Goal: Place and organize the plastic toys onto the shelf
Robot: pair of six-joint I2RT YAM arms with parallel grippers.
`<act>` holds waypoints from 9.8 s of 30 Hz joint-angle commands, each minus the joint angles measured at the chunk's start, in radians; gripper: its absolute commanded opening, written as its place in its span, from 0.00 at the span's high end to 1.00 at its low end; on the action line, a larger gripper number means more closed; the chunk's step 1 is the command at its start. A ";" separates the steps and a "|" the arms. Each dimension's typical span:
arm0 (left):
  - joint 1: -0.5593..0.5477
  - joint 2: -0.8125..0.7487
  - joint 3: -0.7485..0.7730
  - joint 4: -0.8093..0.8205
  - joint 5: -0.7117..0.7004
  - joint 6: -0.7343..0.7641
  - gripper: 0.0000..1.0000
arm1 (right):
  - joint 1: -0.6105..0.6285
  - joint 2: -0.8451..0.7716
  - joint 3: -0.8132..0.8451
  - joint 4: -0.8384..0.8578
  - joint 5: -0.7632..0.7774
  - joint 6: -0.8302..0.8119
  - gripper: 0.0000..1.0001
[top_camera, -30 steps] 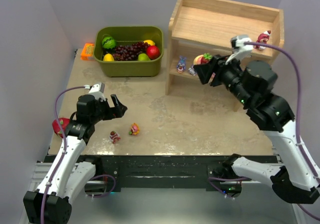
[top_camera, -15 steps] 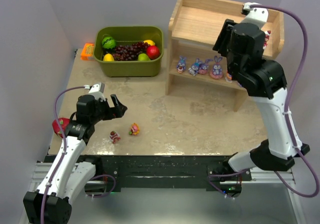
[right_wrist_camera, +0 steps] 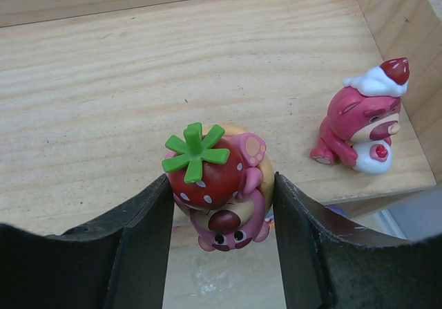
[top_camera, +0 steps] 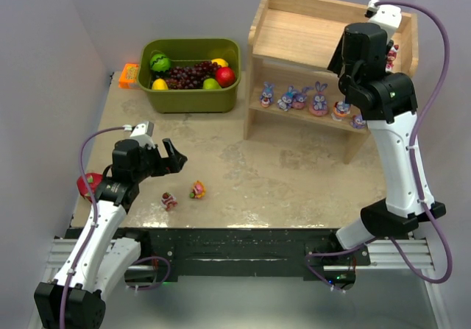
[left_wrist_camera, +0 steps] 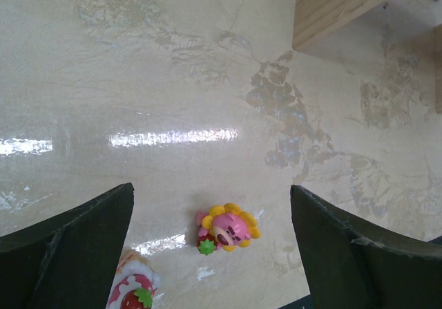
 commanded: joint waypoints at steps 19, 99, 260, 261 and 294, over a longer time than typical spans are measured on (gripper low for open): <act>-0.003 -0.003 -0.001 0.020 -0.001 0.012 0.00 | -0.110 0.030 -0.035 0.069 -0.126 0.014 0.49; -0.003 0.003 0.030 -0.045 -0.184 -0.031 0.01 | 0.850 0.346 -1.299 1.415 -0.541 0.677 1.00; -0.003 -0.043 0.013 -0.040 -0.179 -0.025 0.00 | 0.088 0.122 0.030 0.197 -0.110 -0.235 0.97; -0.003 -0.043 0.011 -0.042 -0.181 -0.026 0.00 | 0.088 0.125 0.028 0.195 -0.112 -0.236 0.92; -0.003 -0.056 0.013 -0.043 -0.191 -0.029 0.01 | 0.082 -0.295 -0.362 0.439 -0.762 -0.149 0.10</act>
